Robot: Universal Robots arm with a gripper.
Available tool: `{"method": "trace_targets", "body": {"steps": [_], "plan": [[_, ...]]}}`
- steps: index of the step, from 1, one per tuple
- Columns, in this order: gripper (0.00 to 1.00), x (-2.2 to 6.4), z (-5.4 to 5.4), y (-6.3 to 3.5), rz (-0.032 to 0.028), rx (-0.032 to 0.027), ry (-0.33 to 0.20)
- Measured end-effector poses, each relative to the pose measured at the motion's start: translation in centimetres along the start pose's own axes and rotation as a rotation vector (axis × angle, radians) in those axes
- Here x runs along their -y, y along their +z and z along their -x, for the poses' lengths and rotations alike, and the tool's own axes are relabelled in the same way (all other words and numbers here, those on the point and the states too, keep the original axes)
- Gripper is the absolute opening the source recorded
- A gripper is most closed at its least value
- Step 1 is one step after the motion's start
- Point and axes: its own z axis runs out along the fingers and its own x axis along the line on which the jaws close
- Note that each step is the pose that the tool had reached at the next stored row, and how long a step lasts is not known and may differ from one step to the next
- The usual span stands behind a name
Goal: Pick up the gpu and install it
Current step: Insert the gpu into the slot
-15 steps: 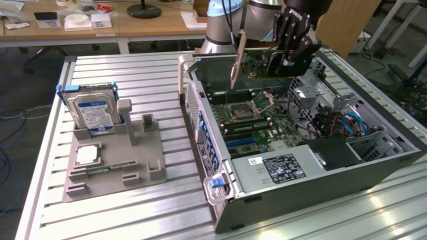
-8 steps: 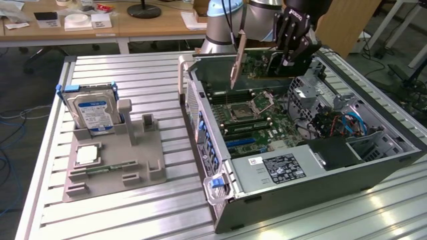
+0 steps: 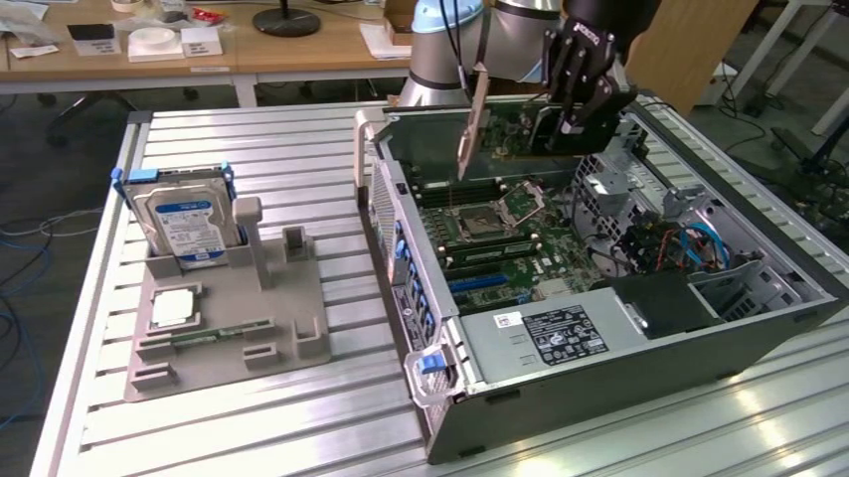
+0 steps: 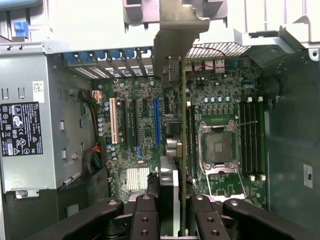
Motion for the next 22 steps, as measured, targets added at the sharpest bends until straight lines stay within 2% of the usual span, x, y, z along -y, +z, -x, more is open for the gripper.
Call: {"method": "trace_targets", "body": {"steps": [22], "plan": [[0.28, 0.02, 0.00, 0.62, 0.0000, 0.0000, 0.000]]}}
